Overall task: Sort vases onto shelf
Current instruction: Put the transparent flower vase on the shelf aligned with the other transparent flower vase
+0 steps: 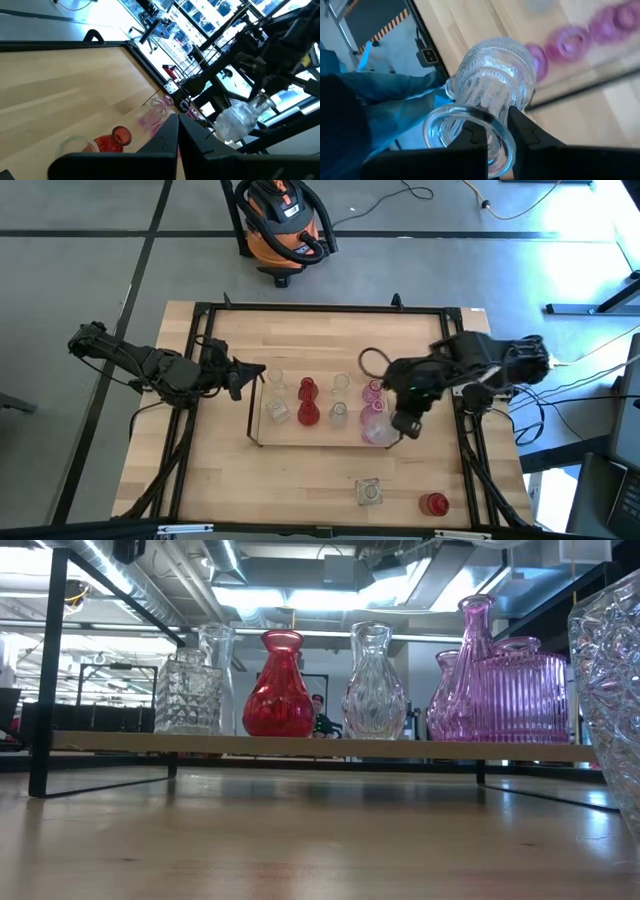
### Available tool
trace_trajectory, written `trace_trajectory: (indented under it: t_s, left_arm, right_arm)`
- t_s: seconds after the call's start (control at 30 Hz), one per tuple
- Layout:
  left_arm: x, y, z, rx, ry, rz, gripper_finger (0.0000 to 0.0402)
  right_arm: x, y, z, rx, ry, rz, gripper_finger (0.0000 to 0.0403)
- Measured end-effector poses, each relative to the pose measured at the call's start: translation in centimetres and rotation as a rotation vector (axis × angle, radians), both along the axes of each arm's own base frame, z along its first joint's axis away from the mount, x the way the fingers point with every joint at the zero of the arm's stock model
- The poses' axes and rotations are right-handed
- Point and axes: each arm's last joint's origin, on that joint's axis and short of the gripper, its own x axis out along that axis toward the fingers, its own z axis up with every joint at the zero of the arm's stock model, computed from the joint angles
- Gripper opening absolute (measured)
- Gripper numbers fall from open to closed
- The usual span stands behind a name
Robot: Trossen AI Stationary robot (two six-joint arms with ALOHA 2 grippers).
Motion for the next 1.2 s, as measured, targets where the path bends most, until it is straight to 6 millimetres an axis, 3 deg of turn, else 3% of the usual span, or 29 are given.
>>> trace_trajectory:
  t_s: [0.17,0.5,0.93,1.2]
  left_arm:
    - [0.0,0.0,0.0,0.000,0.000,0.000,0.0000]
    - [0.0,-0.1,0.0,-0.002,0.006,-0.033,0.0000]
    - [0.1,-0.2,-0.1,0.014,0.021,-0.079,0.0000]
    - [0.1,-0.2,-0.1,0.033,0.030,-0.092,0.0000]
  right_arm:
    - [3.4,1.0,-0.9,-0.030,-0.029,0.102,0.0016]
    - [9.2,2.7,-5.2,-0.002,0.000,0.242,0.0016]
    - [13.3,1.2,-9.7,-0.008,0.085,0.200,0.0017]
    - [14.6,0.7,-12.1,-0.003,0.166,0.206,0.0018]
